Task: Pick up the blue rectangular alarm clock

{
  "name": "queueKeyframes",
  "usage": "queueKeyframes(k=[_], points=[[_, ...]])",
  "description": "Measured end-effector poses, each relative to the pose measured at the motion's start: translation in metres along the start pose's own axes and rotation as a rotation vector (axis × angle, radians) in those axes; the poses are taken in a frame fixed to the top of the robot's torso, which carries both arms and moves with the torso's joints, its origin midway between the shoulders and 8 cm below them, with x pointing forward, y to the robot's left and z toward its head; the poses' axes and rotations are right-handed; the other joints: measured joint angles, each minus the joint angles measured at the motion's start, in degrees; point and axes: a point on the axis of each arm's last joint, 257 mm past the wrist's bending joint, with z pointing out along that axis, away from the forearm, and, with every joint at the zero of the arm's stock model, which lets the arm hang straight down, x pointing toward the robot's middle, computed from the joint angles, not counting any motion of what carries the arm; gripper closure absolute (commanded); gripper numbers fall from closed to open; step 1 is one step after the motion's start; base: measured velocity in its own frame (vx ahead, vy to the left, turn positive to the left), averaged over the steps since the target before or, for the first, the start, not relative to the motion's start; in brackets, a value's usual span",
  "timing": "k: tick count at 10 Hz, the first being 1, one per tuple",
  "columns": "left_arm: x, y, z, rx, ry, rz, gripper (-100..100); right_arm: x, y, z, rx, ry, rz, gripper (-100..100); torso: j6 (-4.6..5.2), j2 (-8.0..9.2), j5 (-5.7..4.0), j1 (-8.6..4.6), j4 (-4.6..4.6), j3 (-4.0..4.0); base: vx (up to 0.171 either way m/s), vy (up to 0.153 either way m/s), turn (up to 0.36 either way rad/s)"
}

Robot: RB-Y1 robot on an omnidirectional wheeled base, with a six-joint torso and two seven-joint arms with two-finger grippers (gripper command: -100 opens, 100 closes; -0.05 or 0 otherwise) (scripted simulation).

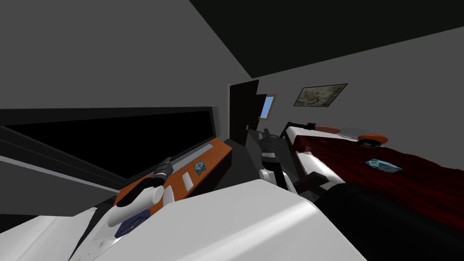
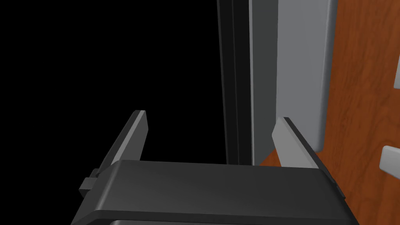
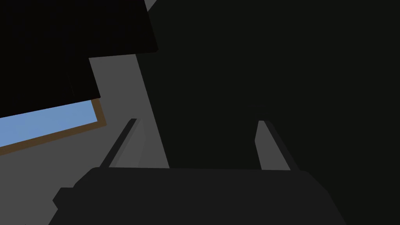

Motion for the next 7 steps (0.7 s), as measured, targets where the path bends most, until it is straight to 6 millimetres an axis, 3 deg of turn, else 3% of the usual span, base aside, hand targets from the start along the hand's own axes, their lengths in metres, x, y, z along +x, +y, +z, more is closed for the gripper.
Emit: queueKeyframes(k=[7], points=[[-0.027,0.077,0.011,-0.258,-0.049,-0.087,-100,0.000,0.000,0.000,0.000,0.000,0.000,0,-0.01,0.00,0.01,0.04,0.00,0.00,-0.024,0.024,-0.107]])
